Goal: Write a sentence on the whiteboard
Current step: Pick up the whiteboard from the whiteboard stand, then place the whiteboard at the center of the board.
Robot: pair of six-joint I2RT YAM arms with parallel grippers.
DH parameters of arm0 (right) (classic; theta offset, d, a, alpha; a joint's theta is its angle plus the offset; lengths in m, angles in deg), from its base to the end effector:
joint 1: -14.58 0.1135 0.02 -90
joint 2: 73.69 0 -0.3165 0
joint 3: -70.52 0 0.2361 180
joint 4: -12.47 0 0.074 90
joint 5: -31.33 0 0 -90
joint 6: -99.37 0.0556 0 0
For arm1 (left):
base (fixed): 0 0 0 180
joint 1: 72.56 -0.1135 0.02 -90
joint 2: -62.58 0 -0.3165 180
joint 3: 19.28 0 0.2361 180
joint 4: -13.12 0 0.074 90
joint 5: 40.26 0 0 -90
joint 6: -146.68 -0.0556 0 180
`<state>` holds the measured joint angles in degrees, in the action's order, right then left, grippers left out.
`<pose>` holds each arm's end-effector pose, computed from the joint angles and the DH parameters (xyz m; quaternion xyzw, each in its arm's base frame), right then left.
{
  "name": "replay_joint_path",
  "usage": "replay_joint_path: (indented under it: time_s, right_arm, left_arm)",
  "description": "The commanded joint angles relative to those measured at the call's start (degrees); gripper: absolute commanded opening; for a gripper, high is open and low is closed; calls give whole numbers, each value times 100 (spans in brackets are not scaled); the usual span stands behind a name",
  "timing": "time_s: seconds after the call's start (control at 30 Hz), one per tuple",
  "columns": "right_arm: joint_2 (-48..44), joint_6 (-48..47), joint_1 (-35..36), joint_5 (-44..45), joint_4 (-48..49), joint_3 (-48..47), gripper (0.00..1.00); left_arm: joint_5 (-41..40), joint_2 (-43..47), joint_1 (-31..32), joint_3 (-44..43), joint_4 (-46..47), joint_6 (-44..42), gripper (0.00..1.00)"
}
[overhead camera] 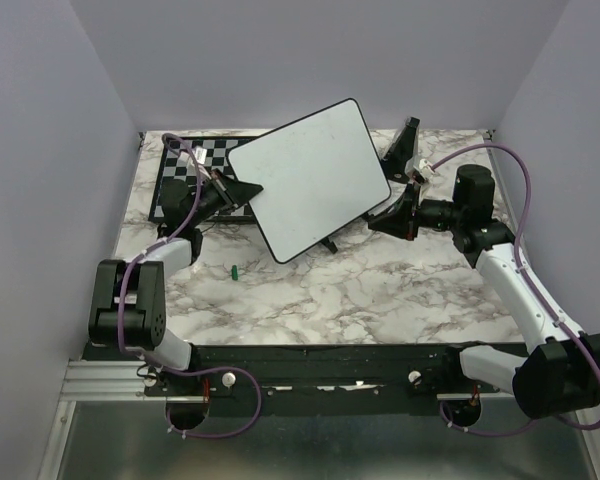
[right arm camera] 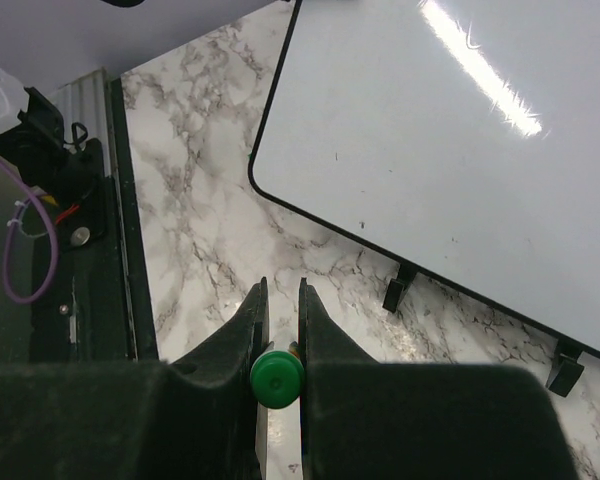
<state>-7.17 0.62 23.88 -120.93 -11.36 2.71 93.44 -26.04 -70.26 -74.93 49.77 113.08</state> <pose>0.2113 0.0845 0.3708 -0.3952 0.6581 0.4322 0.4732 0.3226 -0.0514 0.3088 -0.0469 0.6889 -0.5538 0.4654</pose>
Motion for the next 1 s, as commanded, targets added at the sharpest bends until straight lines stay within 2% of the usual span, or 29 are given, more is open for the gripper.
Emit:
replay_joint_path:
  time_s: [0.0, 0.13, 0.3, 0.47, 0.6, 0.73, 0.87, 0.97]
  right_arm:
    - [-122, -83, -25, -102, -65, -124, 1]
    - [-148, -83, -25, -120, -135, -202, 1]
    - [-403, -83, -60, -225, -363, -378, 1]
    - [-807, -293, -78, -322, -1031, -809, 1]
    - [-1115, -530, -78, -112, -1655, -1055, 0]
    - [-1326, -619, -86, 38, -1788, -872, 1]
    - [-1379, -627, -86, 100, -1770, -617, 1]
    - [-1396, -645, -78, 223, -1692, -432, 0]
  left_arm:
    - [-380, 731, -55, -565, 172, -252, 0]
    - [-292, 907, -46, -592, 197, 124, 0]
    - [-371, 1477, 7, -136, 338, 1161, 0]
    - [-511, 2040, 357, 391, -582, 1514, 0]
    - [-1064, 2602, 1181, 928, -989, 1795, 0]
    - [-2013, 2868, 2025, 1560, -919, 2321, 0]
    - [-2926, 2570, 2862, 2149, 97, 2839, 0]
    - [-3315, 2122, 3336, 2186, 399, 2973, 0]
